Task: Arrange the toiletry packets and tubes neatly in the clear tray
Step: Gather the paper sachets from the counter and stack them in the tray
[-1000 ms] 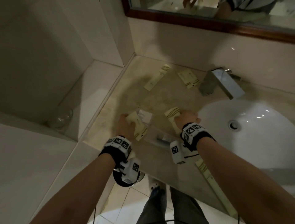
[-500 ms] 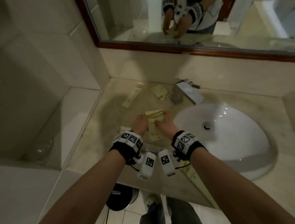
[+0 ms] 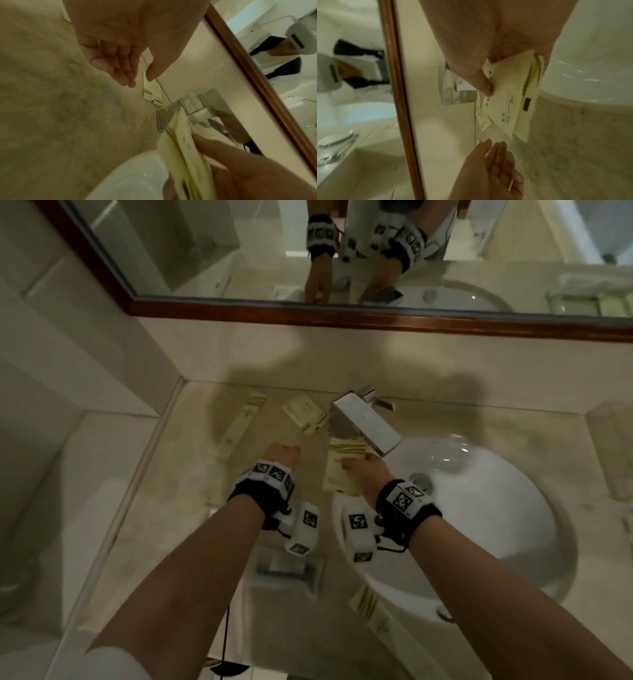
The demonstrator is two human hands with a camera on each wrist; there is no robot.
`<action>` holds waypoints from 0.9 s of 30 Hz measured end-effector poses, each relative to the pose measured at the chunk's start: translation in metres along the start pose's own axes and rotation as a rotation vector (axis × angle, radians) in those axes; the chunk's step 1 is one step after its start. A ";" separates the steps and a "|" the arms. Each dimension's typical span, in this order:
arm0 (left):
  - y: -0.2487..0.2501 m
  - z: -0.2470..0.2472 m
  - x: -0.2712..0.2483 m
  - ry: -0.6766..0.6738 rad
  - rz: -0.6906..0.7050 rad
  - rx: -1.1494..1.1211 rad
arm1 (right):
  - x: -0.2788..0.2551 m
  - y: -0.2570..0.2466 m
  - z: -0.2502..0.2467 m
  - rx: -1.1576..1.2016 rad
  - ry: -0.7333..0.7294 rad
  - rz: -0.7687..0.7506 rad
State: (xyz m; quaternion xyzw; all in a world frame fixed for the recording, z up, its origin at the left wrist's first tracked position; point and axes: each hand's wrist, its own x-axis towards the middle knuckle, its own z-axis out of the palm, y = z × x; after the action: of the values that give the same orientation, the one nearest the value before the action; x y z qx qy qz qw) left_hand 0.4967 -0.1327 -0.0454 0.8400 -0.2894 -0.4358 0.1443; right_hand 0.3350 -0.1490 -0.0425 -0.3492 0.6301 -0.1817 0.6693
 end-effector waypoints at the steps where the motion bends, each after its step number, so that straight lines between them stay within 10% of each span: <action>1: 0.009 -0.005 -0.002 -0.037 -0.007 0.077 | 0.005 0.001 -0.001 0.044 -0.008 0.056; 16: 0.050 0.009 0.052 -0.182 0.220 1.129 | 0.020 0.017 0.001 0.243 0.072 0.141; 22: 0.048 0.012 0.045 -0.101 0.293 1.169 | 0.018 0.022 0.000 0.262 0.097 0.152; 27: 0.044 0.007 0.085 0.029 0.210 0.714 | 0.013 0.027 -0.002 0.245 0.114 0.141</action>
State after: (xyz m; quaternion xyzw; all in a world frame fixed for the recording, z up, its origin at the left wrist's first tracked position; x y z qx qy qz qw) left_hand 0.5135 -0.2197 -0.0830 0.8091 -0.5058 -0.2783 -0.1098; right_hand 0.3293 -0.1395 -0.0702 -0.2092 0.6631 -0.2291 0.6812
